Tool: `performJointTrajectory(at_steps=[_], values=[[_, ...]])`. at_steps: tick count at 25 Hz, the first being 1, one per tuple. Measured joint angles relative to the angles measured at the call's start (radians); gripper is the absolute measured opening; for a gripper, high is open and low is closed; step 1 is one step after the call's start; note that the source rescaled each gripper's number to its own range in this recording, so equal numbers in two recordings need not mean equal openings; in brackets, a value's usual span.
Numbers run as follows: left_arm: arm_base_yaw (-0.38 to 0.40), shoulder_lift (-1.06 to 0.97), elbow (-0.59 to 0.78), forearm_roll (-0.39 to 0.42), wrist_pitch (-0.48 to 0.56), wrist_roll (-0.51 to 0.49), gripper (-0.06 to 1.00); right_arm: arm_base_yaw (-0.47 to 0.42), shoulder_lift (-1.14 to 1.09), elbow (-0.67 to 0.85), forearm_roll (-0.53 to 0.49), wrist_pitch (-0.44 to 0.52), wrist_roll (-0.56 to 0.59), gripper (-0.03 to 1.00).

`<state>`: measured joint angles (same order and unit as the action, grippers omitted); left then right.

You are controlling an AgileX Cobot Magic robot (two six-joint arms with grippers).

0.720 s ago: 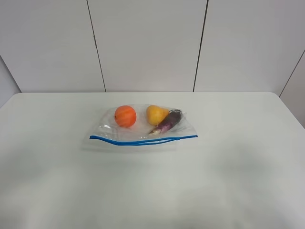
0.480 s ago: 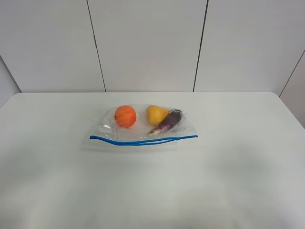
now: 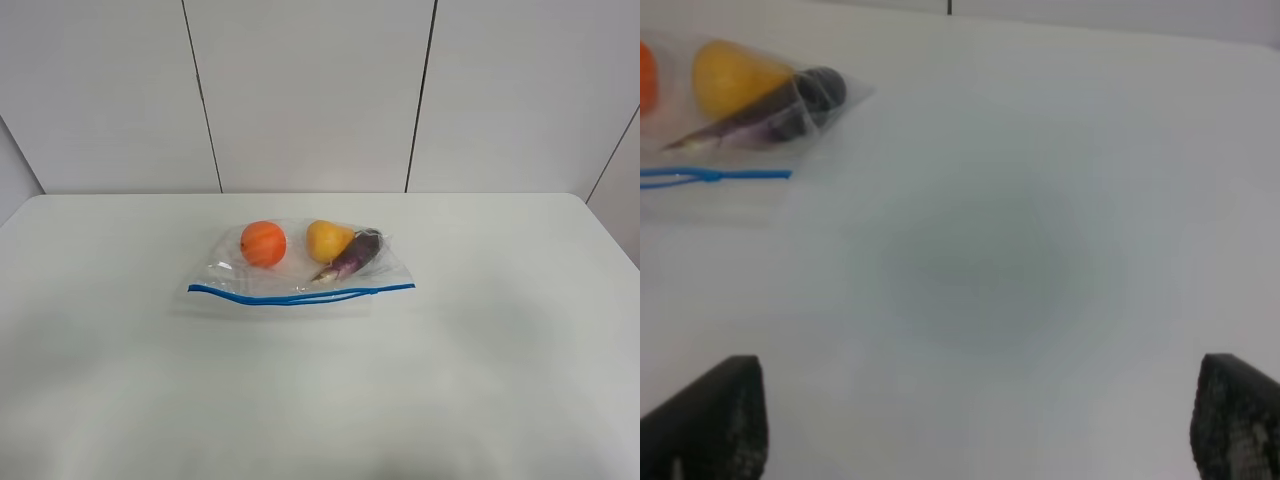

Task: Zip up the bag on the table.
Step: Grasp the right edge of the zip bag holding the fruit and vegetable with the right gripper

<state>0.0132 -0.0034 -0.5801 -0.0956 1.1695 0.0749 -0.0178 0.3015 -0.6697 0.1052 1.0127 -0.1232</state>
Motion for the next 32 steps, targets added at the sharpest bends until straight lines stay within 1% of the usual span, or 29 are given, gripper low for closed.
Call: performJointTrajectory(at_steps=[8, 11, 14, 17, 20, 22, 24, 27, 29, 32], values=[[0.0, 0.0, 0.0, 0.0, 0.0, 0.0, 0.89, 0.0, 0.504, -0.249, 0.139, -0.017, -0.004, 0.96], [0.0, 0.0, 0.0, 0.0, 0.0, 0.0, 0.89, 0.0, 0.678, -0.314, 0.206, -0.02, -0.04, 0.96], [0.0, 0.0, 0.0, 0.0, 0.0, 0.0, 0.89, 0.0, 0.86, -0.367, 0.318, -0.024, -0.126, 0.96], [0.0, 0.0, 0.0, 0.0, 0.0, 0.0, 0.89, 0.0, 1.036, -0.413, 0.451, -0.024, -0.2, 0.95], [0.0, 0.0, 0.0, 0.0, 0.0, 0.0, 0.89, 0.0, 1.192, -0.44, 0.588, -0.022, -0.263, 0.94], [0.0, 0.0, 0.0, 0.0, 0.0, 0.0, 0.89, -0.005, 1.28, -0.446, 0.659, -0.018, -0.298, 0.94], [0.0, 0.0, 0.0, 0.0, 0.0, 0.0, 0.89, -0.026, 1.342, -0.449, 0.721, 0.006, -0.343, 0.94], [0.0, 0.0, 0.0, 0.0, 0.0, 0.0, 0.89, -0.085, 1.412, -0.449, 0.803, 0.072, -0.416, 0.94], [0.0, 0.0, 0.0, 0.0, 0.0, 0.0, 0.89, -0.136, 1.447, -0.45, 0.842, 0.105, -0.443, 0.94], [0.0, 0.0, 0.0, 0.0, 0.0, 0.0, 0.89, -0.172, 1.49, -0.451, 0.882, 0.138, -0.473, 0.94]])
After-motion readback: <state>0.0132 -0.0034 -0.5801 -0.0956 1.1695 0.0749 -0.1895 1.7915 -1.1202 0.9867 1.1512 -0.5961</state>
